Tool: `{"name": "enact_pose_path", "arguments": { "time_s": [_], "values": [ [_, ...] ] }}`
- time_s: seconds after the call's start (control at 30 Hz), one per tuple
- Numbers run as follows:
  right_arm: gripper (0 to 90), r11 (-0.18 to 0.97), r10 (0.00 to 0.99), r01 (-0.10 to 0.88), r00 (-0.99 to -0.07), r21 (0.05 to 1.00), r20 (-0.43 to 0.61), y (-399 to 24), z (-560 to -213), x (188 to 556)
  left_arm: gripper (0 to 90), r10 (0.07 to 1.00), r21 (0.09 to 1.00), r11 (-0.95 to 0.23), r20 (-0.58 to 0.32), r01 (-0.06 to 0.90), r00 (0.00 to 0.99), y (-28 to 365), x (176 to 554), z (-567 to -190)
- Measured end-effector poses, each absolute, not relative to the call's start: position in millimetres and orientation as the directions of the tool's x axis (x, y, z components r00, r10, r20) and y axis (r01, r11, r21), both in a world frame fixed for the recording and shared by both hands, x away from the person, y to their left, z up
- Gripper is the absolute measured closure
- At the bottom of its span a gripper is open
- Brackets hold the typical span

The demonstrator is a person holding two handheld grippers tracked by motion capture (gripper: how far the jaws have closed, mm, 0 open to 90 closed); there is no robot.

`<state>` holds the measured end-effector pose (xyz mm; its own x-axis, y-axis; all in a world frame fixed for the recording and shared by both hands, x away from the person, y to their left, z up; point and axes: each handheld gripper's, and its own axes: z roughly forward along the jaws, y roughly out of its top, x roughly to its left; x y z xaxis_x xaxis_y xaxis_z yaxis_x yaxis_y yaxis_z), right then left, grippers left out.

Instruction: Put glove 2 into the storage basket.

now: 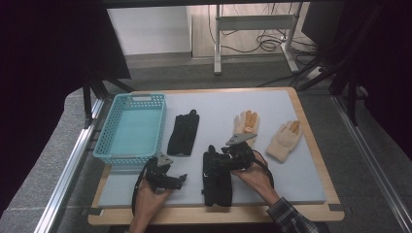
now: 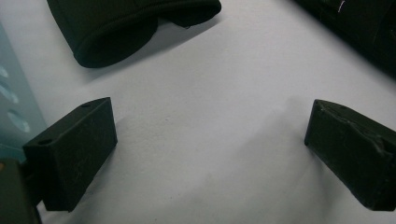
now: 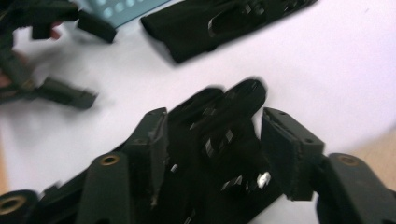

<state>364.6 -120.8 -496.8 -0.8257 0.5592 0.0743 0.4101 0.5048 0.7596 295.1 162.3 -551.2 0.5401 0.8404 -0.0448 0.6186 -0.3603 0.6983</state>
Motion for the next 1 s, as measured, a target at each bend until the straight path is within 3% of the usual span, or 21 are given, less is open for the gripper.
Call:
{"name": "enact_pose_path", "arguments": {
  "time_s": [0.13,0.37,0.53,0.63,1.0],
  "values": [
    [38.5,0.501,0.562,0.415,-0.823,0.759,0.079,-109,-494,384,2.7,0.841,0.698,-0.359,-0.047,0.62,0.54,162,295,-551],
    [61.0,0.529,0.555,0.413,-0.829,0.741,0.066,-82,-491,412,2.6,0.84,0.697,-0.36,-0.046,0.62,0.54,162,295,-551],
    [67.7,0.529,0.565,0.426,-0.822,0.734,0.07,-62,-497,430,2.7,0.84,0.698,-0.359,-0.047,0.619,0.54,162,295,-551],
    [67.4,0.526,0.575,0.437,-0.815,0.73,0.074,-51,-502,440,2.7,0.84,0.698,-0.359,-0.048,0.62,0.54,162,295,-551],
    [45.6,0.509,0.652,0.491,-0.756,0.707,0.055,-17,-524,474,2.7,0.841,0.699,-0.357,-0.05,0.62,0.539,162,295,-551]
  ]
}}
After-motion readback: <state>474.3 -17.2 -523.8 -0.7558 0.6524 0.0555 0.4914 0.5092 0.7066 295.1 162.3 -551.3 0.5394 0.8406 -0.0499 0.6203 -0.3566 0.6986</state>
